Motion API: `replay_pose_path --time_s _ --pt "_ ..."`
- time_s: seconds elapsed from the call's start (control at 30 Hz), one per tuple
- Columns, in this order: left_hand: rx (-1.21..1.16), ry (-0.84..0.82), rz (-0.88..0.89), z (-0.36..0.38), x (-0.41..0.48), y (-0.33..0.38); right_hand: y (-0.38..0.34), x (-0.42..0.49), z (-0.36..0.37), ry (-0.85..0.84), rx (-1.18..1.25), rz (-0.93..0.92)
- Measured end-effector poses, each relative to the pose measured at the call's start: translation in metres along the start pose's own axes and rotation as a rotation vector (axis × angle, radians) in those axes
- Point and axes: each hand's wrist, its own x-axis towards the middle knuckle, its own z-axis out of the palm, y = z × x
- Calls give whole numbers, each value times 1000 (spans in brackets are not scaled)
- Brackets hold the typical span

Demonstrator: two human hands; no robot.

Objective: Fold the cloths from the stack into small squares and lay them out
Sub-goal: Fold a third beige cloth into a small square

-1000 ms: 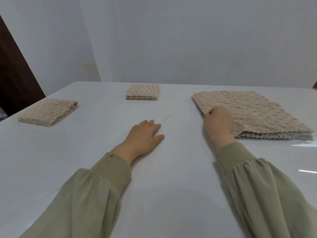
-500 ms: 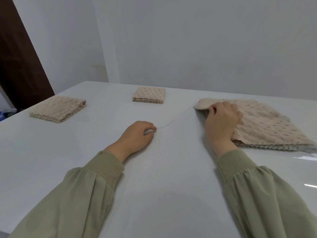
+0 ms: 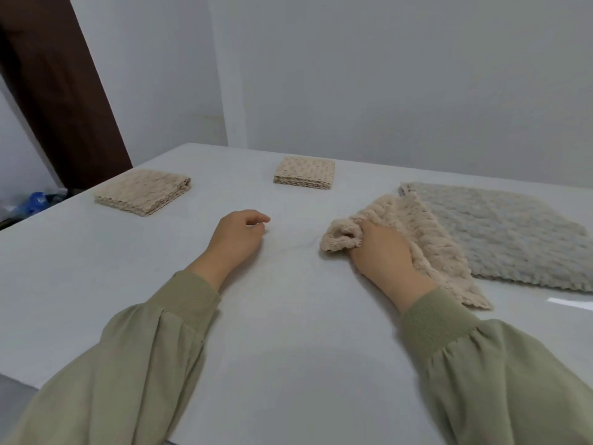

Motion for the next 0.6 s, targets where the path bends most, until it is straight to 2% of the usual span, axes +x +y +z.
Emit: replay_pose_path --time_s 0.07,0.17,0.23,0.3,0.33,0.4,0.47,0.53,0.6 --pt "-15 12 -7 -13 -2 -10 -13 -3 2 -3 164 -111" --pt "-21 19 7 -21 0 -12 -30 -13 2 -108 419 -216" --pt "-47 40 -21 -26 1 -11 -39 -19 3 -167 339 -329" --pt "-74 38 -52 -29 1 -12 -41 -21 -3 -303 214 -402" --pt "-76 17 -58 -29 1 -12 -38 -20 -8 -386 237 -412" --pt "-18 -59 -33 -26 0 -10 -31 -18 -22 -510 433 -378" --pt "76 -143 7 -20 -4 -4 -27 -16 -25 -464 592 -296" --pt "103 -192 24 -13 -8 3 -26 -14 -15 -286 421 -207" --pt "137 -214 63 -6 -13 10 -26 -14 -1 -249 93 -190"
